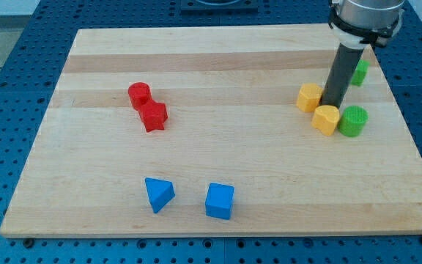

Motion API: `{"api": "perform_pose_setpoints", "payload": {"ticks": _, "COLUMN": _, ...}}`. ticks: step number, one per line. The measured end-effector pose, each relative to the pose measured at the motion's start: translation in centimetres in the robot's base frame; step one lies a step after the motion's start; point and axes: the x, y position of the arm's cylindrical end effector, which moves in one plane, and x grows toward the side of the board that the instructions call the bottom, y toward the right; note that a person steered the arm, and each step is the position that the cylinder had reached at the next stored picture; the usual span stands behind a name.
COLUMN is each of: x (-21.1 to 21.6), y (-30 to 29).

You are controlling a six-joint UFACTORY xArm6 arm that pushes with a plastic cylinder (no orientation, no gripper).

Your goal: Move the yellow heart down to the yellow hexagon

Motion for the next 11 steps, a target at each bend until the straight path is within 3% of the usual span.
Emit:
{"api": "perform_pose_setpoints", "payload": {"ticks": 2, "x": -3.2, "y": 1.6}}
{"api": "perform_pose_setpoints", "payload": {"ticks": 4, "x": -1.1, "y": 2.0}}
{"api": "perform_pose_setpoints", "payload": {"ticks": 5, "x": 3.2, "y": 1.0}}
{"api": "perform_pose_setpoints", "payload": {"ticks": 6, "x": 4.6, "y": -0.8}}
{"api": "perform_pose_setpoints", "payload": {"ticks": 9, "x": 2.7, "y": -3.6}}
{"api": "perform_pose_setpoints", "payload": {"ticks": 11, "x": 4.4, "y": -5.3}}
